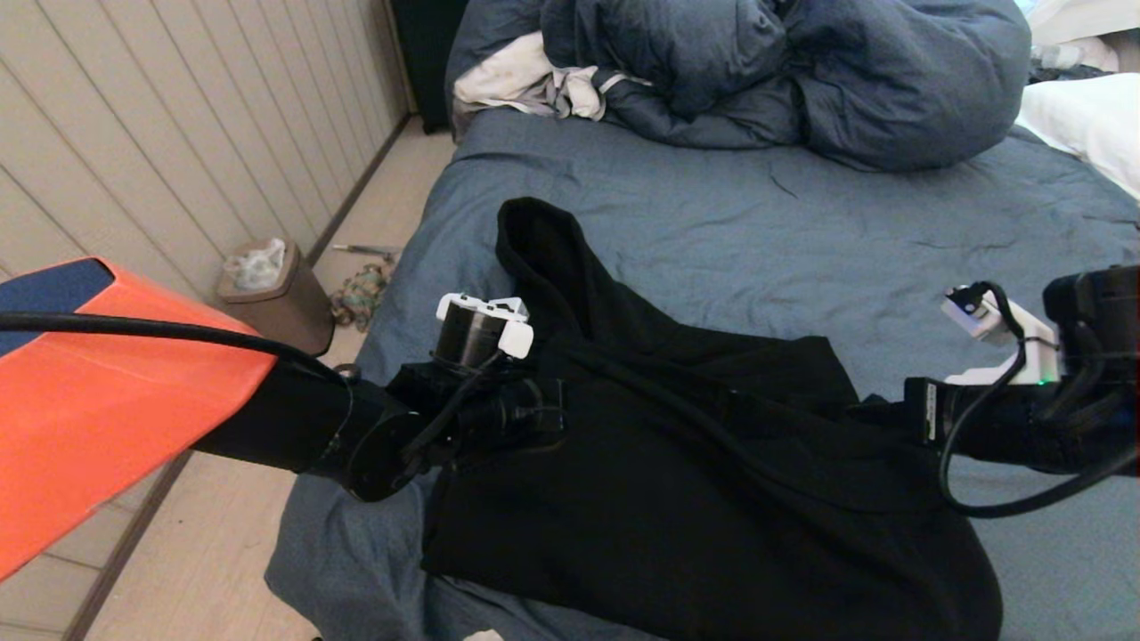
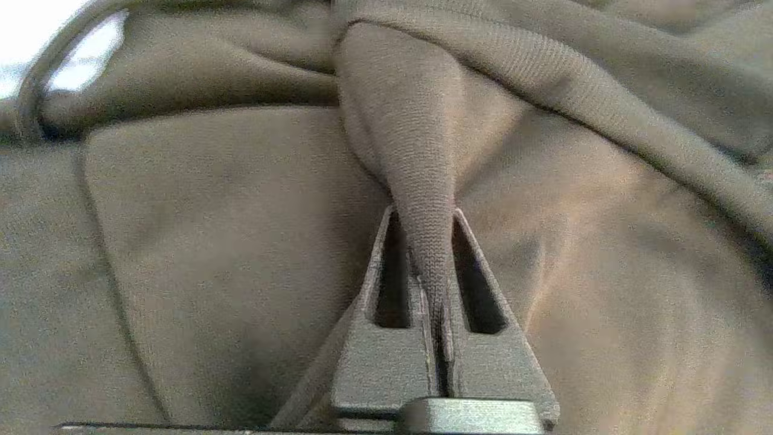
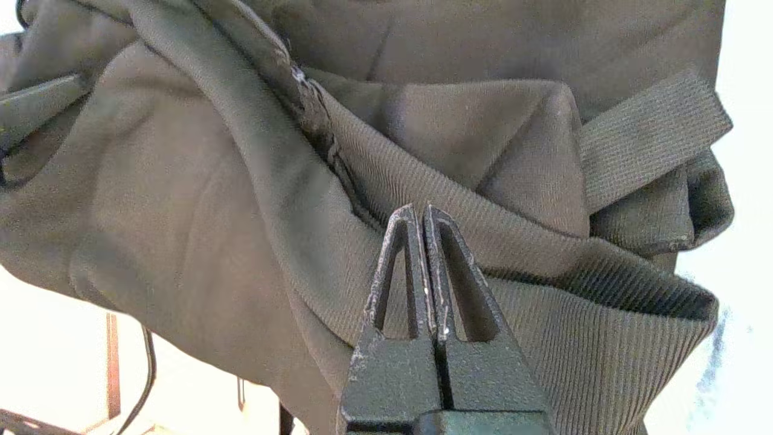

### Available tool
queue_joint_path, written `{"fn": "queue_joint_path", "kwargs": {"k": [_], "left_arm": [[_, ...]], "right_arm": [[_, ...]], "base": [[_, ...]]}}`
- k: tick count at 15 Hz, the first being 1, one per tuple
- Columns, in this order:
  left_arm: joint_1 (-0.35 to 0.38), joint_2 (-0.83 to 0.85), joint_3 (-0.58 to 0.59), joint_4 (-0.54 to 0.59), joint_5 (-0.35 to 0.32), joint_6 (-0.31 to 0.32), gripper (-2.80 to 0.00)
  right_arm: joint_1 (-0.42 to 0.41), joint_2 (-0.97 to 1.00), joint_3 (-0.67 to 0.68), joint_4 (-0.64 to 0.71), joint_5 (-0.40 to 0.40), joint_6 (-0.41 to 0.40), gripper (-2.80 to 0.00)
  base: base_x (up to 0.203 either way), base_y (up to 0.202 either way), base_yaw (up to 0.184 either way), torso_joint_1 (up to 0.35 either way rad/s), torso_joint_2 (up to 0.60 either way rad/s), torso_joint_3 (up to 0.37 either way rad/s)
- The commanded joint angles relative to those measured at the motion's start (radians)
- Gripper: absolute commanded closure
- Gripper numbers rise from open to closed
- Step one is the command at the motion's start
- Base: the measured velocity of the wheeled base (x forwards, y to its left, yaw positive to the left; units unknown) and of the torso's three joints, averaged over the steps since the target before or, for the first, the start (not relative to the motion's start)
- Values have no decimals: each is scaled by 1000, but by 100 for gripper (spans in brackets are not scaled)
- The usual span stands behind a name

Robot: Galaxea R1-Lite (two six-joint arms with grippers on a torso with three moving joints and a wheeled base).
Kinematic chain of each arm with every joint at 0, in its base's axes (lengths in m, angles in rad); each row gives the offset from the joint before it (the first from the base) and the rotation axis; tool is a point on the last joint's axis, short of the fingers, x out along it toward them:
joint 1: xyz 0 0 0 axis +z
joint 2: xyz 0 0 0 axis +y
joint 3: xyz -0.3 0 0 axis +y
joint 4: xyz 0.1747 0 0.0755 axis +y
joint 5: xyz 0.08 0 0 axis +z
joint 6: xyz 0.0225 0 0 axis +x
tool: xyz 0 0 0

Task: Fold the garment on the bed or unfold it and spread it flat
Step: Unfold the black sweatshirt

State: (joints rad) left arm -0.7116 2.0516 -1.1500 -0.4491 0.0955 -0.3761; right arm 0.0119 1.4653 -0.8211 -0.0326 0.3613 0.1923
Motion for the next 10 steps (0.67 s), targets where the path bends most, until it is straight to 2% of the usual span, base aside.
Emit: {"fn": "queue_joint_path", "kwargs": {"k": [1, 5, 8, 10], "left_arm": [[-9, -29, 21, -4, 1, -3, 0], [-18, -170, 150, -13, -2, -3, 0], [-51, -346, 359, -15, -27, -4, 0], [-107, -452, 502, -16, -64, -10, 0]], "right_arm": [[0, 4, 2, -1, 2, -1, 0], [-1, 1, 8, -1, 4, -1, 0], [0, -2, 19, -12, 4, -1, 0], [0, -4, 23, -10, 4, -1, 0]], "base": [[0, 0, 0, 0, 0, 0], [0, 0, 0, 0, 0, 0], [0, 0, 0, 0, 0, 0], [0, 0, 0, 0, 0, 0]]}}
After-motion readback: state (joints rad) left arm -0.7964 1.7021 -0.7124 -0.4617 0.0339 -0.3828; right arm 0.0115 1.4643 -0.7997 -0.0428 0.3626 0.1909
